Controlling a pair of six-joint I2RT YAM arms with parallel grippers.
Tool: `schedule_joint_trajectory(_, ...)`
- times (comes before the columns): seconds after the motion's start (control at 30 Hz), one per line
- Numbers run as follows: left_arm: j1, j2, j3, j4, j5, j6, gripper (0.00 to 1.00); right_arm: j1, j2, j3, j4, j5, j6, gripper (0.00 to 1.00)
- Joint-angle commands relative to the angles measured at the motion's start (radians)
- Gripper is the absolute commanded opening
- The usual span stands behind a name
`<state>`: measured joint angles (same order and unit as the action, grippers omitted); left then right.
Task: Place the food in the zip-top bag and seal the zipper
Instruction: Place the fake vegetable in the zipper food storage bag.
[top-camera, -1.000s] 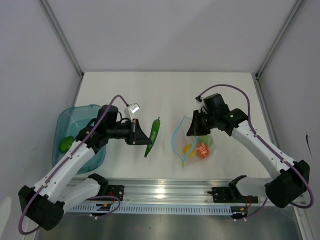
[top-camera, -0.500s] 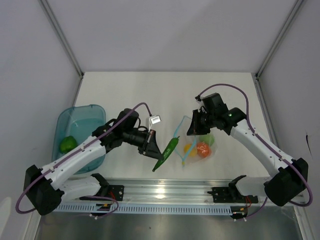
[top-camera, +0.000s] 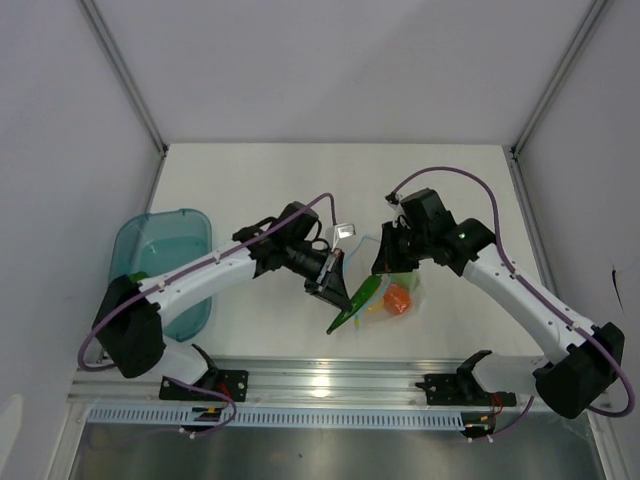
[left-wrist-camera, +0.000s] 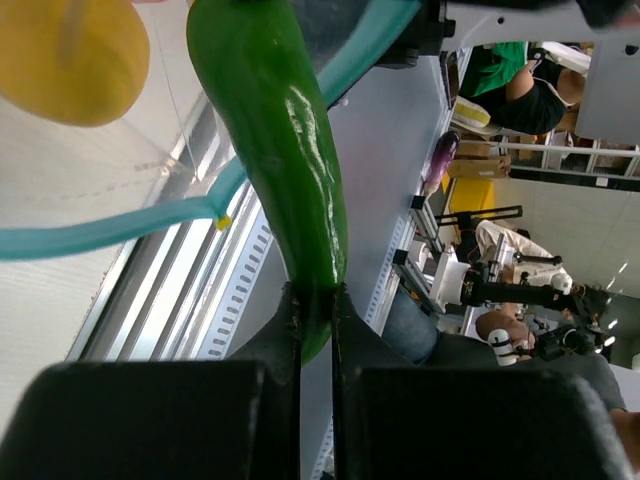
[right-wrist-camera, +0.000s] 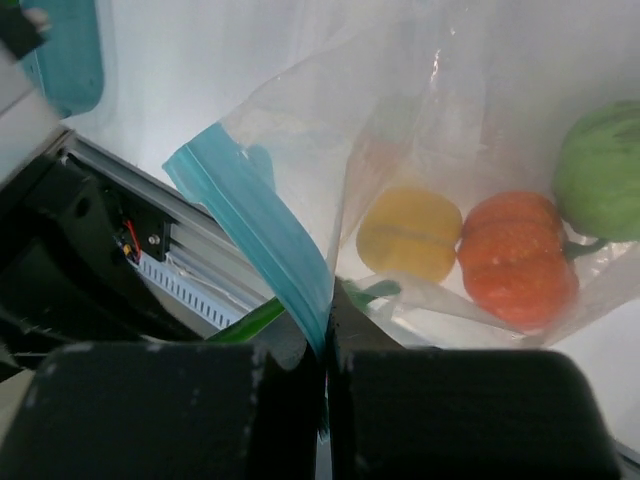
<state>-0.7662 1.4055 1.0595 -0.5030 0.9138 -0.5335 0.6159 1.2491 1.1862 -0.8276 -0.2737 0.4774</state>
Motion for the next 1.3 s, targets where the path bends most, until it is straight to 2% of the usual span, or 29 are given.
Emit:
schedule_joint_trajectory(0.0, -0.005, 0.082, 0.092, -0.031, -0.015, -0.011, 0.01, 0.022, -0.04, 0.036, -0.015, 0.01, 0.013, 0.0)
schedule_joint_trajectory(0.17, -0.005, 0.17, 0.103, -0.023, -0.013, -0.074, 0.01, 0.035, -0.066, 0.043, -0.025, 0.031, 0.012, 0.0)
schedule_joint_trajectory(0.33, -0.001, 0.168, 0.114, 0.003, -0.078, -0.115, 0.01, 0.035, -0.076, 0.043, -0.036, 0.028, 0.009, 0.0)
schedule_joint_trajectory(0.47, 0.001, 0.174, 0.143, 0.078, -0.063, -0.189, 0.0, 0.038, -0.077, 0.041, -0.038, 0.013, 0.01, 0.0)
schedule_joint_trajectory(0.63, 0.001, 0.219, 0.201, 0.058, -0.099, -0.259, 0.01, 0.045, -0.079, 0.041, -0.036, 0.016, 0.017, 0.0)
schedule_joint_trajectory(0.9, 0.002, 0.204, 0.132, 0.248, -0.164, -0.489, 0.01, 0.054, -0.074, 0.021, -0.021, 0.027, 0.036, 0.0)
schedule_joint_trajectory(1.0, 0.002, 0.182, 0.079, 0.319, -0.179, -0.56, 0.25, 0.058, -0.073, 0.015, -0.016, 0.028, 0.038, 0.0)
schedule_joint_trajectory(1.03, 0.002, 0.167, 0.057, 0.337, -0.185, -0.565, 0.39, 0.056, -0.071, 0.013, -0.015, 0.031, 0.038, 0.0)
schedule_joint_trajectory(1.1, 0.002, 0.15, 0.054, 0.328, -0.22, -0.551, 0.57, 0.056, -0.07, 0.013, -0.015, 0.036, 0.036, 0.0)
schedule_joint_trajectory(1.27, 0.002, 0.063, 0.037, 0.247, -0.314, -0.464, 0.74, 0.056, -0.062, 0.024, -0.018, 0.044, 0.03, 0.0)
